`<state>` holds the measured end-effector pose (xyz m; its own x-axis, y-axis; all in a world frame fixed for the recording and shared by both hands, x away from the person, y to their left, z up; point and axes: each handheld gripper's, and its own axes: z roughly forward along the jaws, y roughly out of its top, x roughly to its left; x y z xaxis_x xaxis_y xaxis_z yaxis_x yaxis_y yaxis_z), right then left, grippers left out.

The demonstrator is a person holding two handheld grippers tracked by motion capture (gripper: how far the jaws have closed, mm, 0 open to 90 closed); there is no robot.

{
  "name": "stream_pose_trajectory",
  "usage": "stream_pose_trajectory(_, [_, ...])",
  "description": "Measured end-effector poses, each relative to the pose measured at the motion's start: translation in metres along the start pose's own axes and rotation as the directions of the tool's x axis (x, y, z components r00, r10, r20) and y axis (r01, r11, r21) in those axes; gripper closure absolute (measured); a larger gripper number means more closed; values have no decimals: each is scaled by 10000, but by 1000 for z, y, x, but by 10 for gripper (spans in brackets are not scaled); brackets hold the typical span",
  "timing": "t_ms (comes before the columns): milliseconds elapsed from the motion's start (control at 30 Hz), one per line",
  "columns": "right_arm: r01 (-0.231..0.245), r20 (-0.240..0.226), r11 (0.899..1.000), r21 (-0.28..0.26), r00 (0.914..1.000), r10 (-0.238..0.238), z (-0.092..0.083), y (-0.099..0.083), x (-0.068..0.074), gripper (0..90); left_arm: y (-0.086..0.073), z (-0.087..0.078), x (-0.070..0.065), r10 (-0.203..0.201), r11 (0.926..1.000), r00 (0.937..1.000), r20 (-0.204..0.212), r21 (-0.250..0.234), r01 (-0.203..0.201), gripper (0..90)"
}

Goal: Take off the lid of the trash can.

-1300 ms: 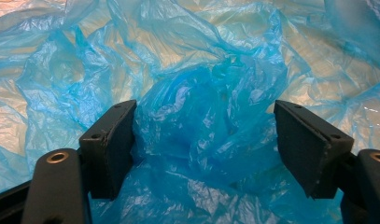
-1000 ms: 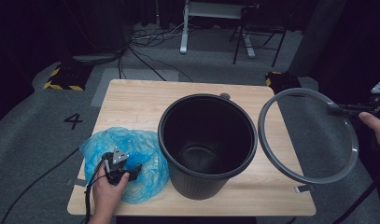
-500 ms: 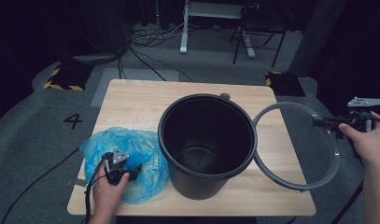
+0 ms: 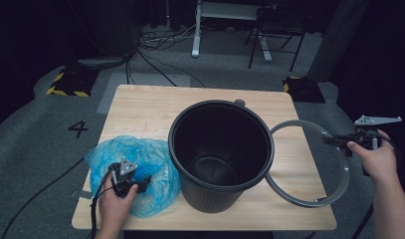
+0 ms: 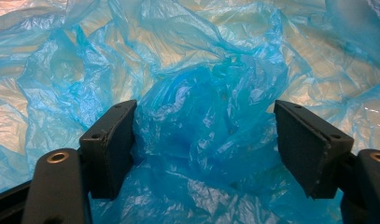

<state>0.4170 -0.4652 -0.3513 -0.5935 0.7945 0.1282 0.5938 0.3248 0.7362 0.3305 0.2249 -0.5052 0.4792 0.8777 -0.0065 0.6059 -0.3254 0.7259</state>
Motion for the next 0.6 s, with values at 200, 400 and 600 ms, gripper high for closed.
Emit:
stream_pose_trajectory(200, [-68, 142, 9996, 276, 9999, 64, 14, -12, -5, 776, 0, 0, 0, 8, 10000, 10000, 5, 7, -8, 249])
stream_pose_trajectory(400, [-99, 185, 9994, 321, 9998, 93, 28, -23, -6, 774, 0, 0, 0, 8, 10000, 10000, 8, 7, -8, 249])
stream_pose_trajectory(600, [-81, 209, 9994, 327, 9998, 74, 40, -32, -6, 773, 0, 0, 0, -4, 10000, 10000, 12, 3, 4, 249])
